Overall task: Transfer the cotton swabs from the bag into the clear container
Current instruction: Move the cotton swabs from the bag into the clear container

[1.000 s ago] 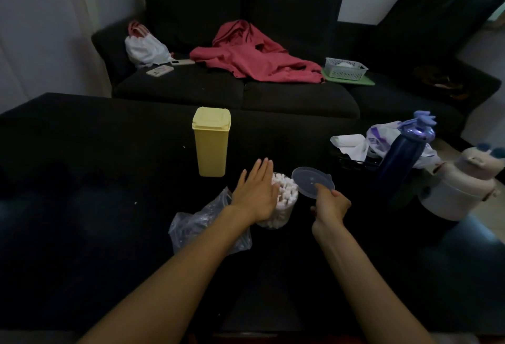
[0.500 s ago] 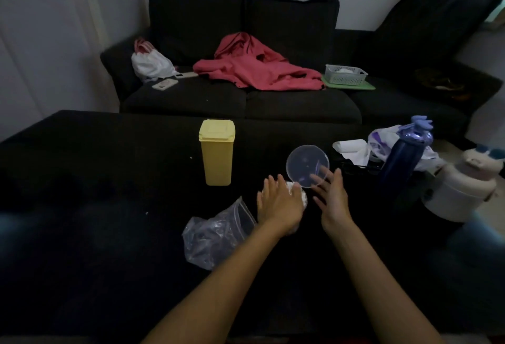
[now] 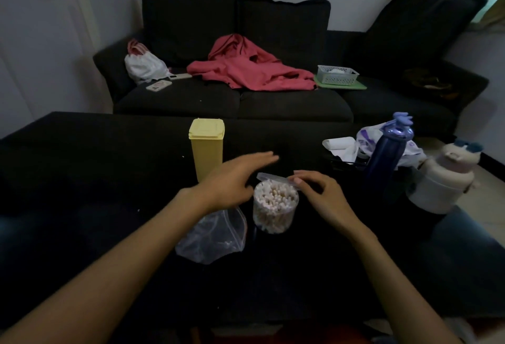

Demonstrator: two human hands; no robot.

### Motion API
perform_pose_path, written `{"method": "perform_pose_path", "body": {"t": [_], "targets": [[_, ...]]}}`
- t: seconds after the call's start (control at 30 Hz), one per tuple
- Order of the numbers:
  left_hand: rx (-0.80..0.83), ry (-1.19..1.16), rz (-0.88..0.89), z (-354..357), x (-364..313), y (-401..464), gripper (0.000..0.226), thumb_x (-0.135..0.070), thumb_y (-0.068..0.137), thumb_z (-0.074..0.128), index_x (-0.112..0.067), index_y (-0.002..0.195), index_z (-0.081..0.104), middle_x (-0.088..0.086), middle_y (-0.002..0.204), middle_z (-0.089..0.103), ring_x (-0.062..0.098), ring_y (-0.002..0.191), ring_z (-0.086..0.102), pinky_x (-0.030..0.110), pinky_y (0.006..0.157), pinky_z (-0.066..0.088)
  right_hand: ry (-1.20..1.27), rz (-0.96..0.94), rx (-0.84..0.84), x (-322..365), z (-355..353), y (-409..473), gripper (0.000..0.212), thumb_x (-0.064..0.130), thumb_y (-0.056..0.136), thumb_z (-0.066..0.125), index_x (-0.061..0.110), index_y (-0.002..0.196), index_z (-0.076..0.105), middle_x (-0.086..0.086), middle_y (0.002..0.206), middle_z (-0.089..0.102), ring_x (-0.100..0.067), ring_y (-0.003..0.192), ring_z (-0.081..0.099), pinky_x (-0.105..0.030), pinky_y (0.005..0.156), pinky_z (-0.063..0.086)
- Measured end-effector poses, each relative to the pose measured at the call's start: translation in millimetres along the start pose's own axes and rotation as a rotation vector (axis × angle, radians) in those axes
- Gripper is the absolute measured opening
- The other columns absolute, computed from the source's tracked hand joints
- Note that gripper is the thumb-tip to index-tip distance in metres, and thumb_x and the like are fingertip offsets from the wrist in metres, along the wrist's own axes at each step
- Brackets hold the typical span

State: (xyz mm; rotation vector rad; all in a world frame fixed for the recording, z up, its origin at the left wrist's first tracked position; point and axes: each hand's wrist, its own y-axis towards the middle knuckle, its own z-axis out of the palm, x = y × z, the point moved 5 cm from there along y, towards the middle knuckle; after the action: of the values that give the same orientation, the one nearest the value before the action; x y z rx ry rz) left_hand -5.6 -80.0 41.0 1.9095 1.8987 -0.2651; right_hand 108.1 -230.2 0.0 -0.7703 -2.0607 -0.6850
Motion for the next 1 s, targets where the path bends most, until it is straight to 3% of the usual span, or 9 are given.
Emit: {"method": "perform_pose_path", "body": {"t": [0.1, 0.2, 0.3, 0.4, 0.53, 0.67, 0.83, 1.0], "targets": [[0.010, 0.194, 0.038, 16, -2, -11, 0.061, -0.023, 0.088, 0.062, -0.032, 0.143, 0.036, -0.009, 0.147, 0.040, 0.006, 0.136, 0.035, 0.025, 0.105, 0.032, -0.208, -0.180, -0.054, 0, 5, -15, 0.023, 0.027, 0.092, 0.057, 0.030, 0.112, 0.066, 0.014, 0.117, 0.061, -0.001, 0.118, 0.047, -0.021, 0.100, 0.035], [-0.140, 0.290, 0.056, 23, -2, -20, 0.048, -0.033, 0.086, 0.064, -0.031, 0.133, 0.052, -0.009, 0.133, 0.056, 0.007, 0.121, 0.051, 0.023, 0.091, 0.042, -0.402, -0.389, -0.017, 3, 20, -33, 0.041, 0.039, 0.082, 0.067, 0.030, 0.121, 0.061, 0.011, 0.126, 0.060, -0.003, 0.123, 0.048, -0.024, 0.108, 0.030], [-0.237, 0.336, 0.038, 32, -2, -26, 0.042, -0.038, 0.084, 0.066, -0.028, 0.124, 0.061, -0.009, 0.125, 0.061, 0.008, 0.116, 0.055, 0.025, 0.086, 0.045, -0.586, -0.449, -0.032, -4, 25, -39, 0.053, 0.047, 0.075, 0.070, 0.029, 0.124, 0.059, 0.007, 0.128, 0.060, -0.006, 0.122, 0.050, -0.026, 0.110, 0.023], [-0.268, 0.372, 0.053, 40, -3, -25, 0.035, -0.040, 0.082, 0.067, -0.026, 0.114, 0.065, -0.009, 0.117, 0.065, 0.009, 0.111, 0.057, 0.025, 0.085, 0.046, -0.681, -0.507, -0.094, -5, 24, -35, 0.048, 0.041, 0.073, 0.074, 0.025, 0.117, 0.064, 0.005, 0.121, 0.065, -0.010, 0.118, 0.056, -0.031, 0.110, 0.027], [-0.309, 0.338, 0.006, 43, -3, -16, 0.027, -0.037, 0.083, 0.067, -0.024, 0.107, 0.065, -0.006, 0.110, 0.066, 0.012, 0.105, 0.060, 0.026, 0.079, 0.045, -0.694, -0.512, -0.144, -7, 24, -21, 0.041, 0.032, 0.071, 0.078, 0.020, 0.109, 0.068, 0.002, 0.114, 0.069, -0.013, 0.113, 0.060, -0.032, 0.107, 0.034], [-0.301, 0.363, -0.044, 47, 0, -4, 0.032, -0.039, 0.088, 0.059, -0.027, 0.118, 0.057, -0.005, 0.118, 0.062, 0.013, 0.109, 0.057, 0.029, 0.081, 0.046, -0.646, -0.491, -0.176, -15, 29, -15, 0.046, 0.020, 0.071, 0.080, 0.021, 0.115, 0.067, 0.000, 0.117, 0.067, -0.013, 0.110, 0.062, -0.034, 0.099, 0.047], [-0.249, 0.425, 0.014, 48, 4, 8, 0.038, -0.041, 0.093, 0.051, -0.025, 0.127, 0.056, -0.005, 0.130, 0.056, 0.013, 0.118, 0.052, 0.029, 0.088, 0.045, -0.626, -0.475, -0.264, -15, 34, -8, 0.043, 0.027, 0.070, 0.080, 0.022, 0.112, 0.069, -0.001, 0.113, 0.069, -0.015, 0.105, 0.065, -0.027, 0.097, 0.042], [-0.218, 0.402, -0.034, 52, 18, 11, 0.031, -0.044, 0.093, 0.049, -0.028, 0.117, 0.061, -0.005, 0.116, 0.065, 0.015, 0.106, 0.062, 0.037, 0.080, 0.052, -0.572, -0.483, -0.269, -17, 37, -5, 0.039, 0.025, 0.071, 0.080, 0.022, 0.108, 0.071, 0.000, 0.110, 0.070, -0.014, 0.103, 0.065, -0.025, 0.093, 0.046]]}}
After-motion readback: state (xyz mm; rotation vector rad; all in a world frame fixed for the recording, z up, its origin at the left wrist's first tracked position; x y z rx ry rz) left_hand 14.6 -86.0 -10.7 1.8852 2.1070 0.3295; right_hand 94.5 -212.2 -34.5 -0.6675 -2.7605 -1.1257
